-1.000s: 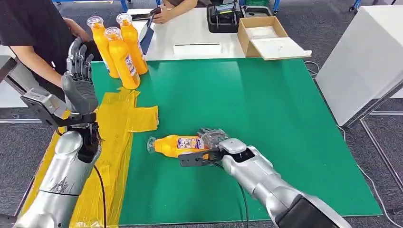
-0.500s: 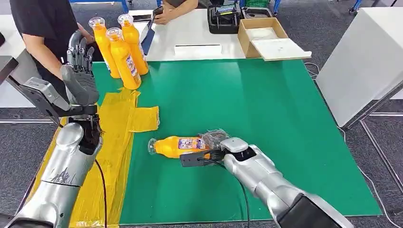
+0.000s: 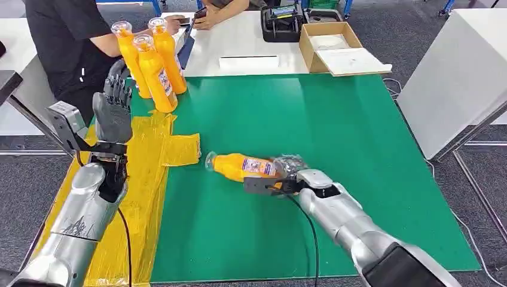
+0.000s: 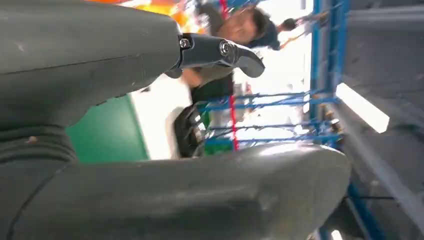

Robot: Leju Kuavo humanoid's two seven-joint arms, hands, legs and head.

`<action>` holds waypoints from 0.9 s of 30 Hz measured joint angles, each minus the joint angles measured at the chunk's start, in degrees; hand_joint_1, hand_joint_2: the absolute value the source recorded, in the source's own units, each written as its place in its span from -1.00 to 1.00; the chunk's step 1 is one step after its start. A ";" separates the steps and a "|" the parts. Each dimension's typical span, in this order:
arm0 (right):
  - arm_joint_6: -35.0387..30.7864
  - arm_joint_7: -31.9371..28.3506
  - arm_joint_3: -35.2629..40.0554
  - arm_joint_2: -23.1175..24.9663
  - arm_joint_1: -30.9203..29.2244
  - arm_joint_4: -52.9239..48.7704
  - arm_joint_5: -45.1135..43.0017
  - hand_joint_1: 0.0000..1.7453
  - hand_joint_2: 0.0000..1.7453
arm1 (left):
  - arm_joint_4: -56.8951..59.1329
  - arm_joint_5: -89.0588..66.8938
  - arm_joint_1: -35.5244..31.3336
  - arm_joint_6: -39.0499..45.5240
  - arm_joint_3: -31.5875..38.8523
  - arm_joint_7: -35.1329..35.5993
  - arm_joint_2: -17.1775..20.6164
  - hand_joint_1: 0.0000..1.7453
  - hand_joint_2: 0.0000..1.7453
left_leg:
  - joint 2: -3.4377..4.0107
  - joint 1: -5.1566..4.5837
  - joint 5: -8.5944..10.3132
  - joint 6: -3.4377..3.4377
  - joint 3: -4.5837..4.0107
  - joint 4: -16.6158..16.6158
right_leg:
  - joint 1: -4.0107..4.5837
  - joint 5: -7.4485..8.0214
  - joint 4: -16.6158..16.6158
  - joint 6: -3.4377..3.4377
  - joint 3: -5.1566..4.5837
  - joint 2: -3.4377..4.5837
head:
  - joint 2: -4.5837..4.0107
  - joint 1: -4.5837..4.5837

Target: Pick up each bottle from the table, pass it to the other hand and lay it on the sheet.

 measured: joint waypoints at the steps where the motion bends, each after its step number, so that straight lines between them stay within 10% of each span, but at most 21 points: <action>1: -0.72 -0.04 -1.52 -1.06 0.05 -1.98 -1.33 1.00 1.00 | 0.06 0.07 0.89 -0.91 0.06 0.04 0.15 -1.00 1.00 | 0.03 0.00 0.00 0.00 -0.04 0.01 | -0.01 0.01 0.00 0.01 -0.04 0.02 | 0.00 -0.04; 27: -1.45 -2.41 -16.48 -6.19 0.51 -28.55 -10.72 1.00 1.00 | -4.59 6.62 10.53 -8.96 1.09 2.43 -2.23 -1.00 1.00 | -0.03 0.03 -0.01 0.00 -0.49 0.01 | 0.02 -0.01 0.00 -0.01 -0.50 0.00 | 0.00 -0.02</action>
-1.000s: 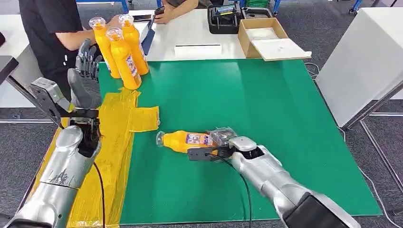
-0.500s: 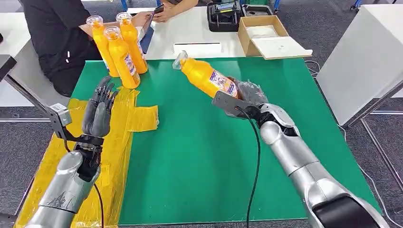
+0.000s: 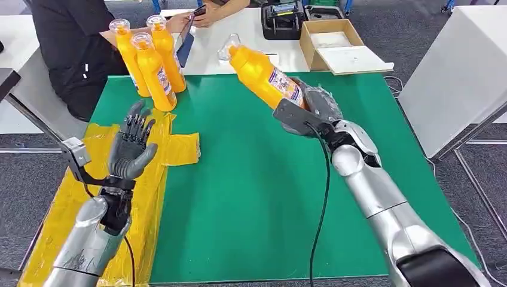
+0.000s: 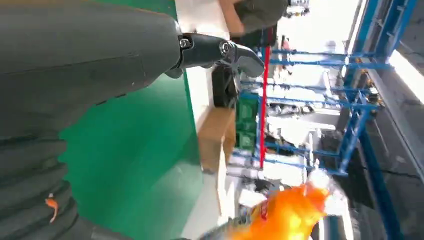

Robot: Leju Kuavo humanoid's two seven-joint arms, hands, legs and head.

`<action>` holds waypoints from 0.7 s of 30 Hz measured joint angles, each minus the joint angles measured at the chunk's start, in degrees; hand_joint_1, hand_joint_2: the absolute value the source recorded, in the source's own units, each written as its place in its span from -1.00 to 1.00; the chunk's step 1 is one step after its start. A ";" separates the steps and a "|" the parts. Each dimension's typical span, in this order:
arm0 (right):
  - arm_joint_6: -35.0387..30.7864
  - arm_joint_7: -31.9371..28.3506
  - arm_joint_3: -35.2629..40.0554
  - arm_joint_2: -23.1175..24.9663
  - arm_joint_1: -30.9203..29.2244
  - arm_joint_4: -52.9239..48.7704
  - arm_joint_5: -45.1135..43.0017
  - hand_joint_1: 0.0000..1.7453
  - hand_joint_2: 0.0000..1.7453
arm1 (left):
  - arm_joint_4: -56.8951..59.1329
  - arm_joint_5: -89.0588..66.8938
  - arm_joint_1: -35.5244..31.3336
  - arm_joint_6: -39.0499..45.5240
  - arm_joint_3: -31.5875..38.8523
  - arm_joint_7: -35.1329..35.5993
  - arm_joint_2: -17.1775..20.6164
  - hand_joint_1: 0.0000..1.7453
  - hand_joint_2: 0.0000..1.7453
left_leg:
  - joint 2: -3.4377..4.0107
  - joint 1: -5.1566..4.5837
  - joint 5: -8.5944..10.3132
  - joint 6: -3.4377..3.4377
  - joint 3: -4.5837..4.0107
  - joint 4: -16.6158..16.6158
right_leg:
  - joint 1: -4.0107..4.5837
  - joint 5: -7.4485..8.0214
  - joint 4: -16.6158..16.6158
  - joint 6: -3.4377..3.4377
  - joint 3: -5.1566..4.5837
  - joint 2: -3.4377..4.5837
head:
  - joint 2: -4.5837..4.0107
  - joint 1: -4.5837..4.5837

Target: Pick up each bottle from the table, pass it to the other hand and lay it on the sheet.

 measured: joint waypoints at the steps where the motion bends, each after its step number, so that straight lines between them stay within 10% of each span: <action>1: 0.02 0.00 -0.07 0.61 0.00 -0.22 -0.54 1.00 1.00 | -0.22 0.57 -0.03 -0.16 -0.28 0.20 -0.70 -1.00 1.00 | 0.00 0.00 -0.01 0.01 0.00 0.00 | -0.01 0.00 0.00 0.00 0.00 0.01 | 0.00 0.00; 21: -3.19 0.17 7.96 17.27 1.82 3.04 -4.17 1.00 1.00 | -1.07 17.88 -6.34 0.26 -5.12 8.00 -10.36 -1.00 1.00 | 0.03 0.04 0.00 -0.02 -0.01 -0.01 | 0.03 -0.01 0.01 -0.02 -0.07 0.03 | 0.00 0.00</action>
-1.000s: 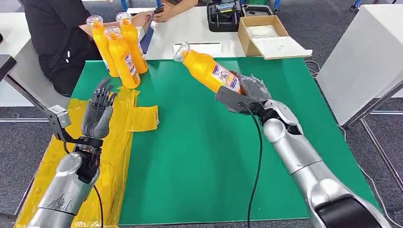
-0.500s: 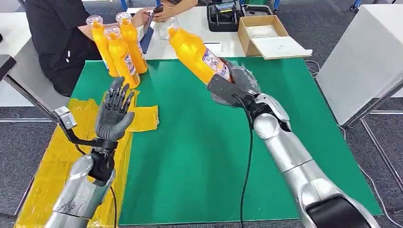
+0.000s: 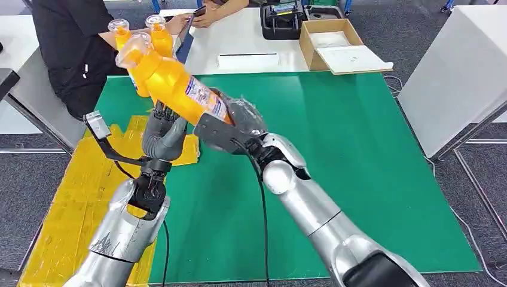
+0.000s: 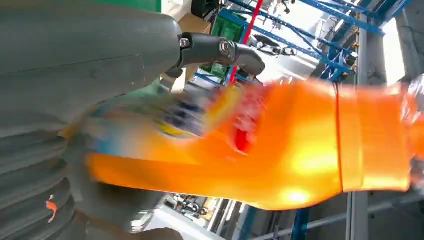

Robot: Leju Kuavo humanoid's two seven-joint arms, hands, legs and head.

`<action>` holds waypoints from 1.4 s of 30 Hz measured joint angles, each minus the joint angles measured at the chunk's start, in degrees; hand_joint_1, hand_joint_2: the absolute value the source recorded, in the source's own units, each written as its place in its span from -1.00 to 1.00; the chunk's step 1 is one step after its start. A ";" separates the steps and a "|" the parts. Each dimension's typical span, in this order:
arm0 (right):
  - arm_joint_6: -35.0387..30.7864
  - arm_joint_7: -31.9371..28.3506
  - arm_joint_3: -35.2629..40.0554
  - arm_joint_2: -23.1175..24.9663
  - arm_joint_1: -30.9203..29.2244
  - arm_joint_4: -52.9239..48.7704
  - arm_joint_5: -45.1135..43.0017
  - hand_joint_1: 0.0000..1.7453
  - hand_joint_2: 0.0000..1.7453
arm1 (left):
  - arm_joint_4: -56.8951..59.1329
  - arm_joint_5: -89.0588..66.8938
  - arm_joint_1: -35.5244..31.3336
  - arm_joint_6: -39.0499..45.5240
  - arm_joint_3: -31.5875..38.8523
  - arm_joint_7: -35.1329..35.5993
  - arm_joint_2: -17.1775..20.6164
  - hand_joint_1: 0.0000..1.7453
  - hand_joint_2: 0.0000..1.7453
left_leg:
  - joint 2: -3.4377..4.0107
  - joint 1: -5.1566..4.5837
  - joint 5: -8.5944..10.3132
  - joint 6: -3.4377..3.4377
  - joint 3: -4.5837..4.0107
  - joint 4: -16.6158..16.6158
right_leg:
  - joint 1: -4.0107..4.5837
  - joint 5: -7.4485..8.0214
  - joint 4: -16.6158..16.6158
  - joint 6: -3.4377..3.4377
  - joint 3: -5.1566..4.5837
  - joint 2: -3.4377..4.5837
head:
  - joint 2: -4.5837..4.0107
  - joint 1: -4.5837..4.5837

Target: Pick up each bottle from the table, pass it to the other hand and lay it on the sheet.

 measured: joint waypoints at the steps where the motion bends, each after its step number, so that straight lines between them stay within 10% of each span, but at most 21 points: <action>1: 0.00 0.00 0.81 0.74 0.17 0.94 -0.09 1.00 1.00 | -0.17 0.02 -0.04 0.24 0.00 0.18 -0.15 -1.00 1.00 | 0.00 0.00 0.00 0.00 0.00 0.00 | 0.00 0.00 0.00 0.00 -0.01 0.00 | 0.00 0.00; 28: -0.24 -0.68 5.13 4.19 0.10 8.19 -1.68 1.00 1.00 | -0.28 -6.62 -0.25 7.76 1.07 0.15 0.00 -1.00 1.00 | 0.00 -0.02 0.02 -0.01 -0.01 0.01 | -0.01 0.01 0.00 0.01 -0.02 0.00 | 0.00 0.00; 29: -0.15 -0.57 5.18 4.24 0.08 8.22 -1.68 1.00 1.00 | -0.28 -7.17 -0.29 8.31 1.03 0.00 0.00 -0.80 1.00 | 0.00 -0.02 0.02 -0.01 -0.01 0.01 | -0.01 0.01 0.00 0.01 -0.02 0.00 | 0.00 0.00; 30: -0.13 -0.42 5.20 4.37 0.07 8.24 -1.68 1.00 1.00 | -0.28 -7.59 -0.29 8.61 1.03 -0.13 0.00 0.72 1.00 | 0.01 -0.02 0.02 -0.01 -0.01 0.01 | -0.01 0.01 0.00 0.01 -0.02 0.00 | 0.00 0.00; 31: -0.13 -0.15 5.24 4.52 0.07 8.30 -1.68 1.00 1.00 | -0.28 -7.89 -0.35 8.83 1.03 -0.22 0.02 1.00 1.00 | 0.01 -0.02 0.02 -0.01 -0.01 0.01 | -0.01 0.01 0.00 0.01 -0.02 0.00 | 0.00 0.00; 42: 0.02 0.66 5.66 4.65 -0.26 8.63 -2.01 1.00 1.00 | -1.24 -9.88 -0.23 10.14 1.05 0.11 0.13 1.00 1.00 | 0.00 -0.01 0.01 -0.01 -0.02 0.00 | -0.01 0.01 0.00 0.01 -0.02 0.00 | 0.00 0.00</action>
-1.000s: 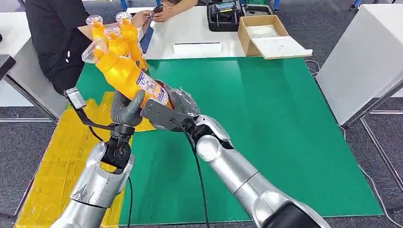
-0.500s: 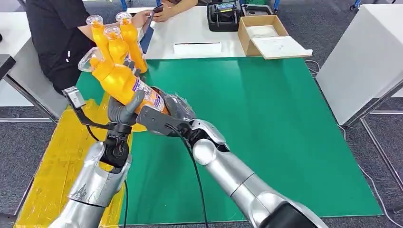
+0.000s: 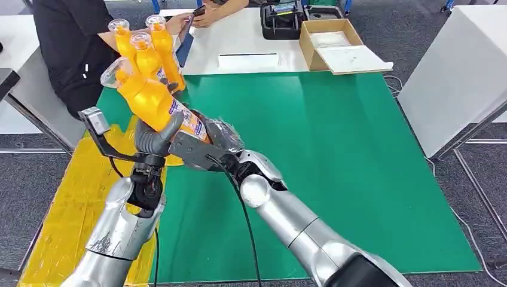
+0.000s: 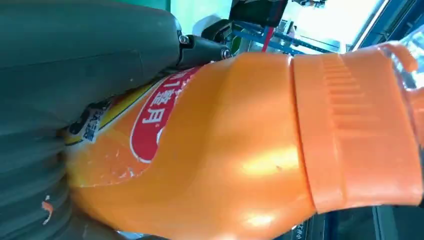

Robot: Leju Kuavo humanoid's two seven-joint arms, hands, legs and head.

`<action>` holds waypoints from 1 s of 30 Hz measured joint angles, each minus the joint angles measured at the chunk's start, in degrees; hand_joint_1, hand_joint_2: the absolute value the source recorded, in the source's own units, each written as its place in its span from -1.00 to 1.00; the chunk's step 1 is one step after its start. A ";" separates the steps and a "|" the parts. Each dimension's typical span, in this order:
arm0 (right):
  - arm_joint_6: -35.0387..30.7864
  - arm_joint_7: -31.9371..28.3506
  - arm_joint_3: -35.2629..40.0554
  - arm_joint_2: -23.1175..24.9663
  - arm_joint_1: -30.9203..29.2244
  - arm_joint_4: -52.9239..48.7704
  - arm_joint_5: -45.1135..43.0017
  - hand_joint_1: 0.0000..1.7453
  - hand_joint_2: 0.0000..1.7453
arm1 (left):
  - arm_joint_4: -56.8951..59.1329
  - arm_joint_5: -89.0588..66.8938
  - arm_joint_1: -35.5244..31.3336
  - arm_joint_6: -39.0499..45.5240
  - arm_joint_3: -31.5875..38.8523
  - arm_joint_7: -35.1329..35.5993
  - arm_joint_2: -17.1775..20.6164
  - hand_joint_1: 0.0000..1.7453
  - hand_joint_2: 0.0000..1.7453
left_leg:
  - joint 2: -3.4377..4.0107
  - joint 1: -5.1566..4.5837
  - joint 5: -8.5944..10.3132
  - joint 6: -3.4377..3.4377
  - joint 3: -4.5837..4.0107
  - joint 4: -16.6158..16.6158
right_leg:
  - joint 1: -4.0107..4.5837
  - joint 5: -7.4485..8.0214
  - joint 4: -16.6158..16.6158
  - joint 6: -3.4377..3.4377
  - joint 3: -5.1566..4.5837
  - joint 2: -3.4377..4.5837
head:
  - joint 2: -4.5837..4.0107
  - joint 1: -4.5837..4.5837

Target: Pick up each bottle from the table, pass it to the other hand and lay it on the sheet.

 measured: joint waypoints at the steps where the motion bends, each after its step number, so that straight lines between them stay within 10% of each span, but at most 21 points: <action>1: 0.02 0.02 0.02 0.00 -0.01 0.00 -0.02 1.00 1.00 | -0.04 -0.02 0.00 0.09 0.00 0.02 0.02 1.00 1.00 | 0.00 0.00 0.00 0.00 0.00 0.00 | 0.00 0.00 0.00 0.00 0.00 0.00 | 0.00 0.00; 19: 0.06 0.39 0.83 0.11 -0.15 0.02 -0.39 1.00 1.00 | -0.96 -0.55 0.23 0.81 0.09 0.24 0.26 1.00 1.00 | 0.01 0.00 0.00 0.00 0.00 0.00 | 0.00 0.00 0.00 0.00 0.00 0.00 | 0.00 0.00; 20: 0.13 0.39 0.85 0.09 -0.13 0.02 -0.67 0.68 1.00 | -1.01 -0.98 0.30 1.20 0.07 0.26 0.28 1.00 1.00 | 0.00 0.00 0.00 0.00 0.01 0.00 | 0.00 0.00 0.00 0.00 0.00 0.00 | 0.00 0.00; 21: 0.17 0.39 0.85 0.02 -0.08 0.04 -0.98 -1.00 1.00 | -1.16 -1.42 0.39 1.69 0.04 0.26 0.28 1.00 1.00 | 0.00 0.00 0.00 0.00 0.01 0.00 | 0.00 0.00 0.00 0.00 -0.01 0.00 | 0.00 0.00; 22: 0.20 0.39 0.83 -0.13 0.01 0.07 -1.33 -1.00 -1.00 | -1.44 -2.21 0.57 2.36 -0.04 0.20 0.28 1.00 1.00 | 0.00 0.00 0.00 0.00 0.00 0.00 | 0.00 0.00 -0.01 0.00 -0.01 0.00 | 0.00 0.00; 30: -0.46 0.88 -3.74 -8.05 4.60 -3.39 -3.26 -1.00 -1.00 | -4.81 -8.37 2.08 5.27 0.96 -1.36 1.77 1.00 1.00 | -0.30 -0.03 0.05 0.06 -0.06 0.01 | -0.01 -0.01 -0.02 0.01 0.00 -0.28 | 0.00 0.02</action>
